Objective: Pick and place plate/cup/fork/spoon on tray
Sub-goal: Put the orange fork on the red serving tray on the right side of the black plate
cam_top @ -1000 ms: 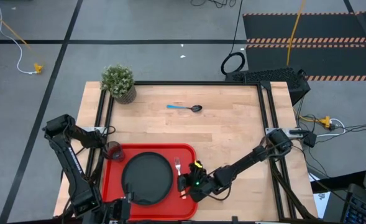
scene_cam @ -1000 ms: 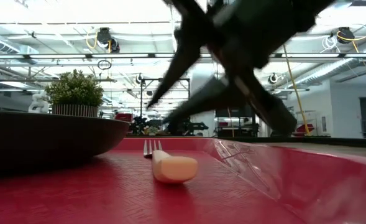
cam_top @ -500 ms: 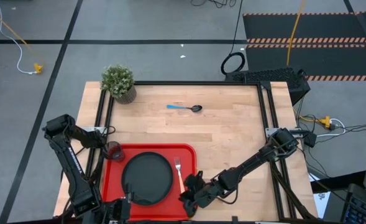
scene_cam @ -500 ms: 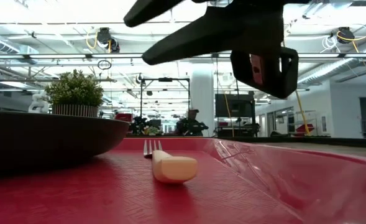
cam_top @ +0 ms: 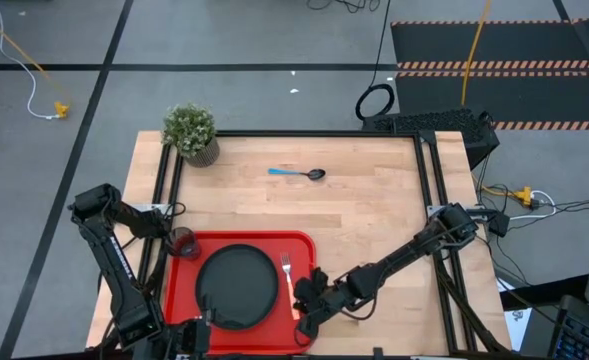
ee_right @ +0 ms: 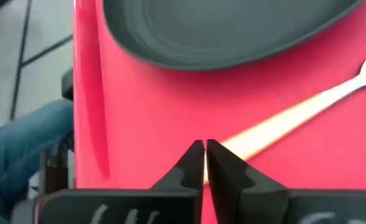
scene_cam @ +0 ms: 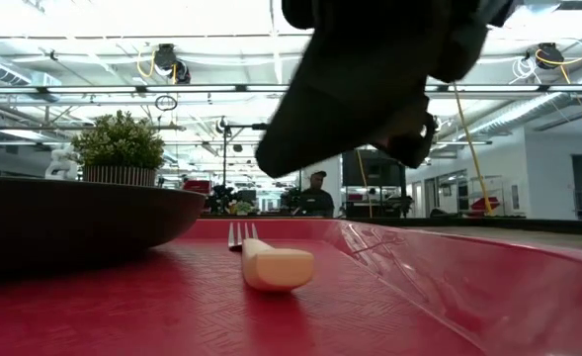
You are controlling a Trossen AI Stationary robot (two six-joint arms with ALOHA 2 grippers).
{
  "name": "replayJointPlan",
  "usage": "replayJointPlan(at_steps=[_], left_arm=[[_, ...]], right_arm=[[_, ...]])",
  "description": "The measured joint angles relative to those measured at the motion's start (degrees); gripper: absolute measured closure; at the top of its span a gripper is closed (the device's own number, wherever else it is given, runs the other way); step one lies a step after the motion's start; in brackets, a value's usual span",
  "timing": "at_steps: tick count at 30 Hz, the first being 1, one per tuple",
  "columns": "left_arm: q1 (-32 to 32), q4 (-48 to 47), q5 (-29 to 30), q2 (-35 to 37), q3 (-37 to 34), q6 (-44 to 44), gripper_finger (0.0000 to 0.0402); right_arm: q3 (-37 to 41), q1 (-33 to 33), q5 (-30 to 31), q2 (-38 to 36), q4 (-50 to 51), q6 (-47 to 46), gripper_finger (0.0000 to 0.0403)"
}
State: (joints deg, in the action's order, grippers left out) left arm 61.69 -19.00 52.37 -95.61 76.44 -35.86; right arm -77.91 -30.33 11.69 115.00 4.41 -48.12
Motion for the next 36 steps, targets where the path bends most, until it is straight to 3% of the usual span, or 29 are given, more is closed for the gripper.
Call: replayJointPlan(at_steps=[10,36], left_arm=[[0.0,-0.02,0.02,0.0,0.0,0.81,0.0124],[0.0,-0.39,0.08,0.0,0.02,1.03,0.0124]], right_arm=[[0.04,-1.32,-0.01,0.33,0.87,24.06,0.0402],[0.02,0.37,-1.27,4.85,0.17,23.31,0.0403]])
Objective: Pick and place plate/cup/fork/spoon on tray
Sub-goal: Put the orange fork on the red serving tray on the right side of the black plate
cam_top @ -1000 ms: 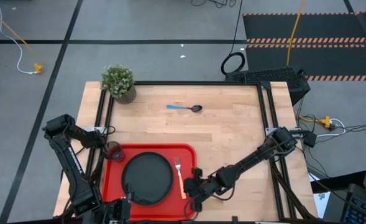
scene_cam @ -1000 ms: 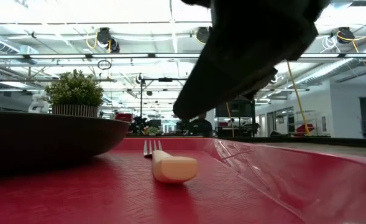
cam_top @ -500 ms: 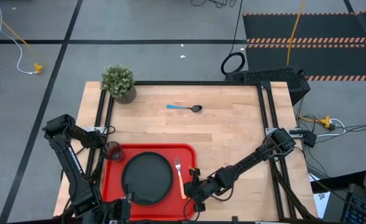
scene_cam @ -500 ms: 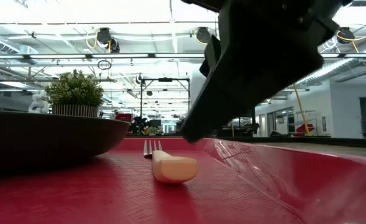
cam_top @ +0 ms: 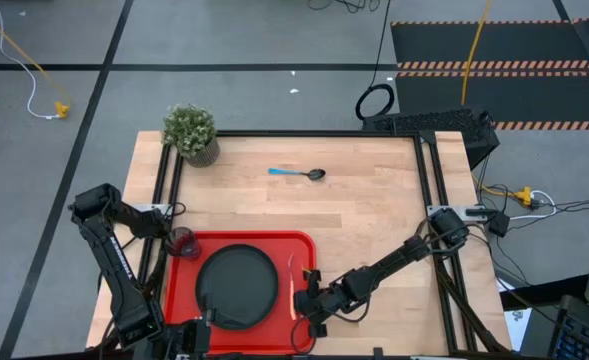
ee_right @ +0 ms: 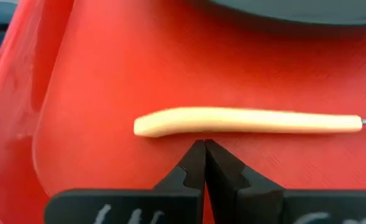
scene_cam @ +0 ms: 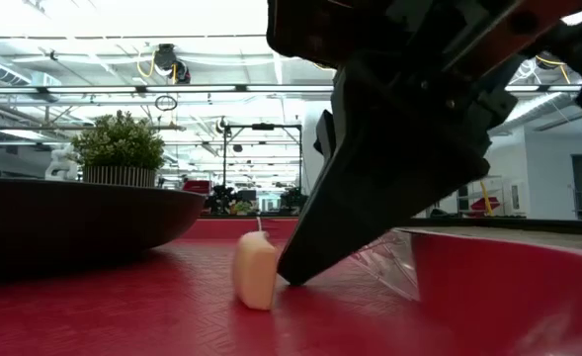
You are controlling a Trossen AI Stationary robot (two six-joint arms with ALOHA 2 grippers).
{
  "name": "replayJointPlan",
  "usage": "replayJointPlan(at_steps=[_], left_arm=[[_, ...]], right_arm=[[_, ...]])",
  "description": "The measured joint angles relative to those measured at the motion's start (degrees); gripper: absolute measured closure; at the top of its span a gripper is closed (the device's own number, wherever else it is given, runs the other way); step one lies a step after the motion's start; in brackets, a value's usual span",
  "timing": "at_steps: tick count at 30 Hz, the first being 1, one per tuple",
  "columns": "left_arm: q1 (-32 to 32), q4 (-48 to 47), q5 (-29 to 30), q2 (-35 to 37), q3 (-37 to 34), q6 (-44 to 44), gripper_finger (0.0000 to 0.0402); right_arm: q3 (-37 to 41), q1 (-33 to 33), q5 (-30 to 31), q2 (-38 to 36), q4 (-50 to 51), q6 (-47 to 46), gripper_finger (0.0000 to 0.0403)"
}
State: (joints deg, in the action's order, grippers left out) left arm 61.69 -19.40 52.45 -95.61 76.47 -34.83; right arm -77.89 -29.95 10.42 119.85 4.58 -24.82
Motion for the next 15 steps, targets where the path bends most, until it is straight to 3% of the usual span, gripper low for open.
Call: replayJointPlan(at_steps=[15], left_arm=[[0.0,-0.02,-0.02,0.0,0.0,0.04,0.0124]], right_arm=[[0.0,0.86,0.05,0.13,-0.91,-2.95,0.0403]])
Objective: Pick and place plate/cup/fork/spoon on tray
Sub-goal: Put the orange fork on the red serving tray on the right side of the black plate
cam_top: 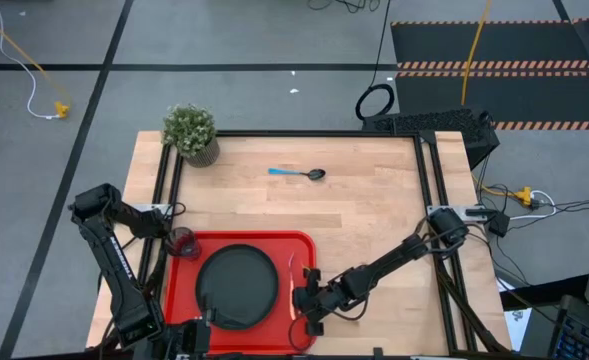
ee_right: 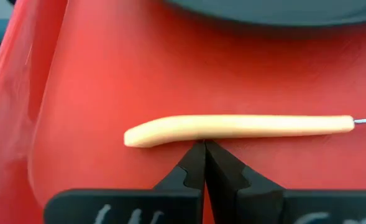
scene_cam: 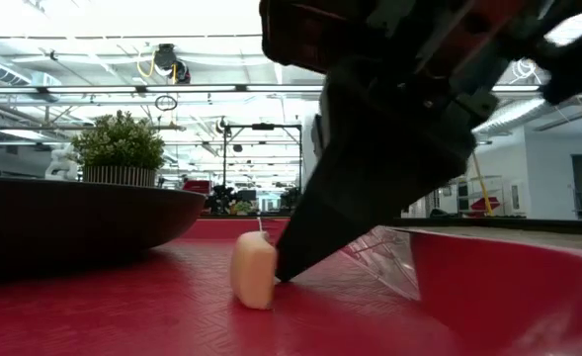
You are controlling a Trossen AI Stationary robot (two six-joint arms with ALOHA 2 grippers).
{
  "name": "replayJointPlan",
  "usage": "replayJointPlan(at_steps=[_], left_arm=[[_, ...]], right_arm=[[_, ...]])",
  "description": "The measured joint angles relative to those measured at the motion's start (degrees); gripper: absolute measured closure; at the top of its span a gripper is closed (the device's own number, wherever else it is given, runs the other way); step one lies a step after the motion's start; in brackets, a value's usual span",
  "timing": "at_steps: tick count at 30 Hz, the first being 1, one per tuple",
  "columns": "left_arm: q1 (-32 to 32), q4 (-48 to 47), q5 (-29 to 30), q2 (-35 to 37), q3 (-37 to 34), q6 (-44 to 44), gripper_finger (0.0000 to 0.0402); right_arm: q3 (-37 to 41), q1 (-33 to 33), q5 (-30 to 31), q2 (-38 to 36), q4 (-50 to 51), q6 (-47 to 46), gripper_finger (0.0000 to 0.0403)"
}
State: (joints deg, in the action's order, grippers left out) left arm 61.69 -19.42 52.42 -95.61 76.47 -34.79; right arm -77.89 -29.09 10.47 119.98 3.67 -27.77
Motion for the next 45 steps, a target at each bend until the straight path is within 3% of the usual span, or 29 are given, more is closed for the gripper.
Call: replayJointPlan(at_steps=[11,20,26,45], left_arm=[[0.0,-0.01,0.0,0.0,0.0,-0.02,0.0124],[-0.35,-0.03,0.0,0.09,0.0,2.26,0.0124],[-2.36,0.36,0.2,1.14,0.0,5.58,0.0124],[-3.83,-1.03,-0.98,1.07,0.0,5.33,0.0124]], right_arm=[[0.0,1.45,0.19,-0.37,-2.68,1.03,0.0403],[-0.07,5.21,6.95,-6.53,8.28,-20.92,0.0403],[-0.04,8.01,7.59,-7.95,15.53,-17.79,0.0403],[-0.02,11.11,4.38,-6.36,10.16,-5.86,0.0403]])
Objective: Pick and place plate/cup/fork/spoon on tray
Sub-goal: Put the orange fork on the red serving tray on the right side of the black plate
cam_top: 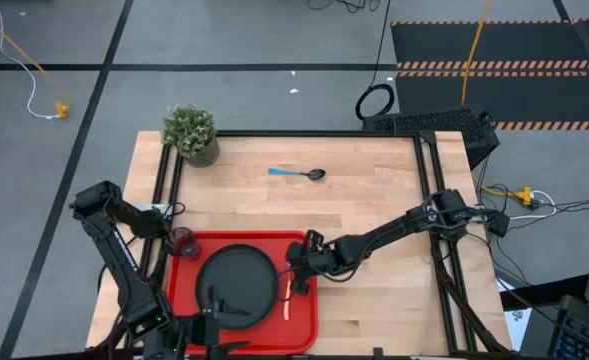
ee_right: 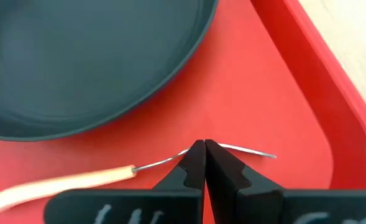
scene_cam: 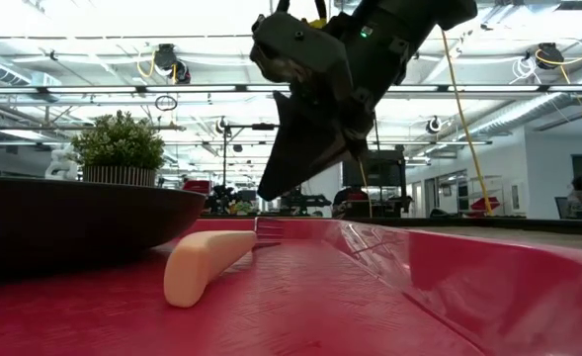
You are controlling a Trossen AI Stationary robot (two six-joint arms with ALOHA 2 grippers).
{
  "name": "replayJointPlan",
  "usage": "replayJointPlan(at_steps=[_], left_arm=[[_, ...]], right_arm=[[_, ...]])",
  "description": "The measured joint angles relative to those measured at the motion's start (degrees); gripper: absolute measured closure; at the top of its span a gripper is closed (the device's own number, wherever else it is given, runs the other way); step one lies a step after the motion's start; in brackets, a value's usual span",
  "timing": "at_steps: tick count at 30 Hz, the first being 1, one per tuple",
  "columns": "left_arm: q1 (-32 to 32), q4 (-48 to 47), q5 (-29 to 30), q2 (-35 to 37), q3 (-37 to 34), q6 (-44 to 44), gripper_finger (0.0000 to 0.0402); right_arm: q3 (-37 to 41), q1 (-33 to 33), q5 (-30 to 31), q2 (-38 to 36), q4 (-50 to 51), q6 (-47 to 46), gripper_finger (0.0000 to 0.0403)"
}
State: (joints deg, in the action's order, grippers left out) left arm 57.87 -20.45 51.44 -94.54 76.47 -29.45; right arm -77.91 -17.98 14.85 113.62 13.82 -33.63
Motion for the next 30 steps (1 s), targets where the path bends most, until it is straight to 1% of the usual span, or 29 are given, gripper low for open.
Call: replayJointPlan(at_steps=[6,13,22,30], left_arm=[[-0.02,-0.02,0.0,0.0,0.0,0.03,0.0124],[-0.02,-0.47,0.0,0.0,0.0,0.29,0.0124],[-0.04,-0.5,0.0,-0.02,0.0,0.68,0.0124],[-0.04,-0.72,0.0,-0.04,0.0,0.74,0.0124]], right_arm=[[0.13,0.05,0.04,0.0,-0.03,0.29,0.0403],[3.75,0.03,0.08,0.0,-6.54,0.11,0.0403],[4.37,0.34,0.28,0.0,-6.67,0.03,0.0403],[4.35,0.79,0.04,0.63,-8.83,1.46,0.0403]])
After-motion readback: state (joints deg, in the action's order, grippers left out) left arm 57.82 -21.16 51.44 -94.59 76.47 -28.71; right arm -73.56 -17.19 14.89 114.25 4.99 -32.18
